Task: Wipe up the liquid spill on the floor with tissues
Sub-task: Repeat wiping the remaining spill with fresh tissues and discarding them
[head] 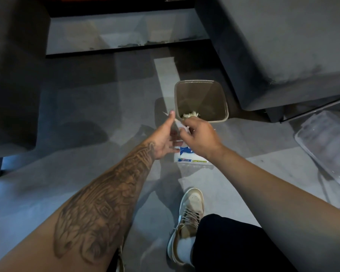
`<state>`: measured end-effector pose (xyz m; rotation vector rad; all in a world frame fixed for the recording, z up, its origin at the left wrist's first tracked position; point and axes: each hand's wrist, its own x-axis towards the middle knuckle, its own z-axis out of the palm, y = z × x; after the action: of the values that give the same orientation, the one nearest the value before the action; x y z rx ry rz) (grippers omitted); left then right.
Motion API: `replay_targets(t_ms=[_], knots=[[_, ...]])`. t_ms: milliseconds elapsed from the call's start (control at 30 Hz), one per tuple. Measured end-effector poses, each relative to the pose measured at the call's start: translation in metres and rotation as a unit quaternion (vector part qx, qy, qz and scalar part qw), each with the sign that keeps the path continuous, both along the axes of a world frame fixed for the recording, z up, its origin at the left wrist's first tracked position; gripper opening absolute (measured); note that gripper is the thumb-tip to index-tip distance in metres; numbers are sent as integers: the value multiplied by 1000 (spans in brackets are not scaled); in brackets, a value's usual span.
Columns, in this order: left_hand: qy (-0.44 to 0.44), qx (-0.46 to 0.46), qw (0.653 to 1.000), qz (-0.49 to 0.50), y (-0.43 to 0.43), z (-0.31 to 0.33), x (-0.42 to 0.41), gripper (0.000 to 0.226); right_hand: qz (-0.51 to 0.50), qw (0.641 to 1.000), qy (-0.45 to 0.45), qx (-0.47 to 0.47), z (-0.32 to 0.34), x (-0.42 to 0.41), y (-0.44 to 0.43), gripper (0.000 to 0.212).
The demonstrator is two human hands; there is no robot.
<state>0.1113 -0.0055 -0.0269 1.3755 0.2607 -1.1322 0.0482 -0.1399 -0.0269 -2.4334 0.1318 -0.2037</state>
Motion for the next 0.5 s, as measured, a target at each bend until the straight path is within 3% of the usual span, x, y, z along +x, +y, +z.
replay_targets(t_ms=[100,233,367,433,500], knots=[[16,-38,998,38,14,4,10,71,76,995,53,28,0,-5,19,29],[-15,91,993,79,33,-2,9,20,121,979,157,48,-6,-18,40,47],[-54,112,980,157,52,-12,14,17,66,992,103,-7,-20,-19,37,37],[-71,129,972,181,62,-15,18,14,15,992,123,-31,-30,-17,23,29],[-84,167,967,176,74,-17,22,16,-7,981,159,-114,-43,-16,4,21]])
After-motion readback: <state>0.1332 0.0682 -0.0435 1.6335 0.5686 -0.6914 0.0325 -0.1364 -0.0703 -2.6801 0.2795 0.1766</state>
